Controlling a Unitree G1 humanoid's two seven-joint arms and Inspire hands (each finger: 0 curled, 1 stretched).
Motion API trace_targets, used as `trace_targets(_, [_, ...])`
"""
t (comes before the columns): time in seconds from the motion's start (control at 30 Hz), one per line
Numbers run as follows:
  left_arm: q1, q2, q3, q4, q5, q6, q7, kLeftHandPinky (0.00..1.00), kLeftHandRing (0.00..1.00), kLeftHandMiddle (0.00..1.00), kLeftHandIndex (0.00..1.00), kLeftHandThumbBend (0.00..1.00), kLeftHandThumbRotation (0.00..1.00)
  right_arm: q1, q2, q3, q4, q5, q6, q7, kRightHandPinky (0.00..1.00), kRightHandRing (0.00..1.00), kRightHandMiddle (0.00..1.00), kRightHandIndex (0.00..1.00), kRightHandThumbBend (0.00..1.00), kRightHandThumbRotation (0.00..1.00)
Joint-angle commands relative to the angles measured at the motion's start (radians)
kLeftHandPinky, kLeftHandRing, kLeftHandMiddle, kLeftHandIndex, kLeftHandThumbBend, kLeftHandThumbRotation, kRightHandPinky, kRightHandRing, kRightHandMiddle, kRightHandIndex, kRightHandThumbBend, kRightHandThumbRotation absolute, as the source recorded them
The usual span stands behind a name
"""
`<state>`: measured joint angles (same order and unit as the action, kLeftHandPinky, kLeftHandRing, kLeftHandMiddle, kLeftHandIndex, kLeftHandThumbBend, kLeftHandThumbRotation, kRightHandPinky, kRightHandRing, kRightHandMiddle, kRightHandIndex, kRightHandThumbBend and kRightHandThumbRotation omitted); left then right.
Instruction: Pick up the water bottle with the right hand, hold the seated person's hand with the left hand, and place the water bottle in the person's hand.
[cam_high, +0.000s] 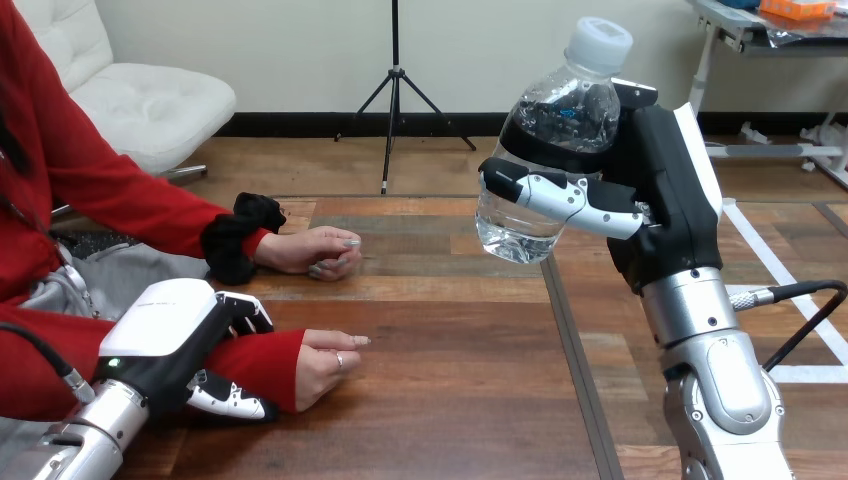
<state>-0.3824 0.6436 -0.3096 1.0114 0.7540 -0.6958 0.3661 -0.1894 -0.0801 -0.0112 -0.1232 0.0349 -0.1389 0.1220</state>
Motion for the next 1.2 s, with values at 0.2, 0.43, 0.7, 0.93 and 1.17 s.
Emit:
trace_targets(0.2, [-0.074,-0.013,-0.046,0.012,0.005,0.033,-0.054,0.61,0.65,0.68,0.71,0.98,0.35,-0.021,-0.003,-0.004,-0.102,0.025,0.009,0.007,0.06,0.10,0.16,0.19,0.61,0.00])
trace_targets(0.43, [-0.082,-0.009,-0.062,0.026,0.004,0.059,-0.085,0.64,0.68,0.71,0.73,1.00,0.37,-0.015,-0.008,-0.007,-0.121,0.024,0.020,0.011,0.06,0.10,0.16,0.19,0.60,0.00])
trace_targets(0.7, [-0.092,-0.007,-0.080,0.053,0.017,0.067,-0.086,0.65,0.69,0.72,0.73,1.00,0.37,-0.012,-0.009,-0.009,-0.137,0.021,0.026,0.010,0.06,0.10,0.15,0.18,0.59,0.00])
trace_targets(0.93, [-0.102,-0.009,-0.103,0.065,0.031,0.088,-0.084,0.64,0.68,0.73,0.73,1.00,0.38,-0.012,-0.010,-0.009,-0.141,0.017,0.024,0.009,0.05,0.10,0.15,0.18,0.59,0.00])
trace_targets(1.17, [-0.113,-0.018,-0.126,0.083,0.037,0.101,-0.080,0.63,0.67,0.72,0.73,1.00,0.38,-0.010,-0.009,-0.008,-0.146,0.017,0.032,0.009,0.05,0.09,0.15,0.18,0.58,0.00])
